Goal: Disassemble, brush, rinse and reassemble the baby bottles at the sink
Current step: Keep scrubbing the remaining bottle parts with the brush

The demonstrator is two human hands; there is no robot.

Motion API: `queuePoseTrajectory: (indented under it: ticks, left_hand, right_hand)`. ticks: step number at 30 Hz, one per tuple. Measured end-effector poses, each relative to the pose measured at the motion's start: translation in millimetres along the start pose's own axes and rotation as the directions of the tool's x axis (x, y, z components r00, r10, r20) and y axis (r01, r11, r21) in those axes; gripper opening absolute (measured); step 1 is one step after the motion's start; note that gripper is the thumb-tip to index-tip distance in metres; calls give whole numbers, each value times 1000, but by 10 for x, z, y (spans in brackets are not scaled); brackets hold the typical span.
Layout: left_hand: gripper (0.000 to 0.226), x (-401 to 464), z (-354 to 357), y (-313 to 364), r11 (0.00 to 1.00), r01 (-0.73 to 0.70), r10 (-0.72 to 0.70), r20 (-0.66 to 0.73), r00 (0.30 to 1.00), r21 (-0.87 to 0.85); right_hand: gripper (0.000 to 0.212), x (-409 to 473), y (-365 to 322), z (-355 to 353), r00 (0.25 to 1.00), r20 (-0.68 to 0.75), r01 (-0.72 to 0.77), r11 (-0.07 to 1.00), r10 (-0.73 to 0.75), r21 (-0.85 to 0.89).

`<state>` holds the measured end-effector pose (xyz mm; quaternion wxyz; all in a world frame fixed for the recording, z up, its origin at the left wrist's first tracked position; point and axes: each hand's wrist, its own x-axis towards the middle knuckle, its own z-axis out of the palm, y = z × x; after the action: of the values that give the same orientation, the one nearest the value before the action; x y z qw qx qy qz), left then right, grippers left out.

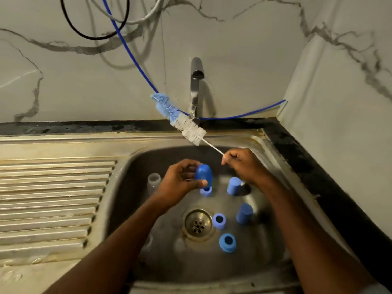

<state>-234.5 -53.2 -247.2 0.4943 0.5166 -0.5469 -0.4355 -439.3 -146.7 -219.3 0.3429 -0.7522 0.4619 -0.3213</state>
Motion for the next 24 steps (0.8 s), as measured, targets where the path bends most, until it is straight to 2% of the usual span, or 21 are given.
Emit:
queuePoseTrajectory:
  ticks: [3, 6, 11, 13, 18, 24]
  left_hand:
    - [49, -58, 381, -88, 965, -111, 80, 139, 987, 236]
    - [48, -43, 739, -228, 943, -200, 126, 272, 954, 264]
    - [50, 7, 1193, -461, 852, -285, 20, 516, 856, 439]
    - [53, 9, 1308, -502, 804, -318, -44, 584, 811, 502]
    - [55, 1, 1413, -612, 683, -416, -147, 670, 727, 601]
    - [55, -55, 1419, -663, 661, -418, -181, 673, 717, 623]
  right_hand:
    - [23, -87, 46, -188, 980, 124, -154, 988, 154, -9]
    - [22, -149, 97, -299, 941, 226, -255, 967, 250, -7]
    - [20, -203, 120, -395, 912, 321, -334, 916, 255, 221]
    - [20, -203, 144, -424, 900, 350, -357, 899, 259, 253]
    - [22, -207, 171, -430, 887, 370, -379, 895, 278, 237]
    - [29, -187, 185, -374, 881, 380, -401, 869, 281, 288]
